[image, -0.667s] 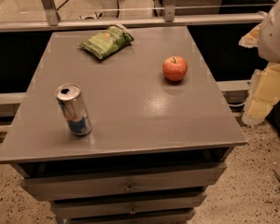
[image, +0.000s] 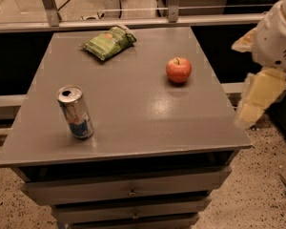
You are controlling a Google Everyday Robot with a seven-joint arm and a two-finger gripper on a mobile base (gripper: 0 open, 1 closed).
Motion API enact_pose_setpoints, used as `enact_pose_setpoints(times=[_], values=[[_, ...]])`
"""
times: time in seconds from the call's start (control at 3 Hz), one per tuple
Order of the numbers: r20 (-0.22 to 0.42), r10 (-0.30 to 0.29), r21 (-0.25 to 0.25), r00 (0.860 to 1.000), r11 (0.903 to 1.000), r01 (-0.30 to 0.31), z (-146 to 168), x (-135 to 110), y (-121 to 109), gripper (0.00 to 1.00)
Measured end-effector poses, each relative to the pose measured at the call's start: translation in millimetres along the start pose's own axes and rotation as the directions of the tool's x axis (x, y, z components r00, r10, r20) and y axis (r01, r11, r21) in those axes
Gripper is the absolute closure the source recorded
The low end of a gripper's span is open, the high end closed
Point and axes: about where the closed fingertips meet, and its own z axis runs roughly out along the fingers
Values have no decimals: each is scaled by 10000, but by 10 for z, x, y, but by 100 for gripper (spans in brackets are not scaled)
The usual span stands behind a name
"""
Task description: Knock redbull can over
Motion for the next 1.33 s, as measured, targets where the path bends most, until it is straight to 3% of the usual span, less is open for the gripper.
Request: enact_pose_setpoints(times=[0.33, 0.67, 1.0, 1.33], values=[[1971, -364, -713, 9797, 9961, 513, 406, -625, 122, 0], [4006, -513, -1360, 9148, 9840, 1147, 701, -1343, 306, 0], [5630, -676, -1612, 8237, 9685, 1896, 826, -1942, 572, 0], [6750, -662, -1712, 7348, 9547, 2433, 1037, -2362, 845, 0]])
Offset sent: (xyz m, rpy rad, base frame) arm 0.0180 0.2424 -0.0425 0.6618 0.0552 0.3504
